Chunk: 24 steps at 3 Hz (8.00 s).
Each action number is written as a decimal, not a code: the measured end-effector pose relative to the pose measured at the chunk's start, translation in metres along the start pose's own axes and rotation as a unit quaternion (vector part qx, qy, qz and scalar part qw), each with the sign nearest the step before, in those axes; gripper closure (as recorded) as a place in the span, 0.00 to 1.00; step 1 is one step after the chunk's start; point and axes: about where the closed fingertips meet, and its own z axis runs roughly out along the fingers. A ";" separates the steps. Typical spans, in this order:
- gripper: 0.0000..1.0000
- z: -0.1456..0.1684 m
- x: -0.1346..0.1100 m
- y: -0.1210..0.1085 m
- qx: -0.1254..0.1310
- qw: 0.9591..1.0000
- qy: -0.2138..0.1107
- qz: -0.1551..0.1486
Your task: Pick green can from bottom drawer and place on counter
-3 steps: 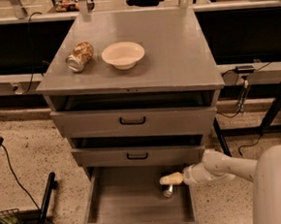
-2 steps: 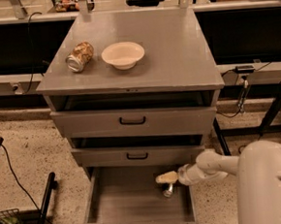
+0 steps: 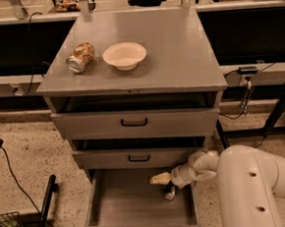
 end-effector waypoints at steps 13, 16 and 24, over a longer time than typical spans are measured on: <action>0.98 0.064 0.009 -0.057 0.038 0.999 -0.022 -0.010; 1.00 -0.012 0.036 0.011 -0.098 0.968 -0.007 -0.233; 1.00 -0.342 0.096 0.117 -0.151 0.821 -0.187 -0.518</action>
Offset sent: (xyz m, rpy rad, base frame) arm -0.0059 -0.0383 -0.0659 -0.1692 0.0339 -0.1838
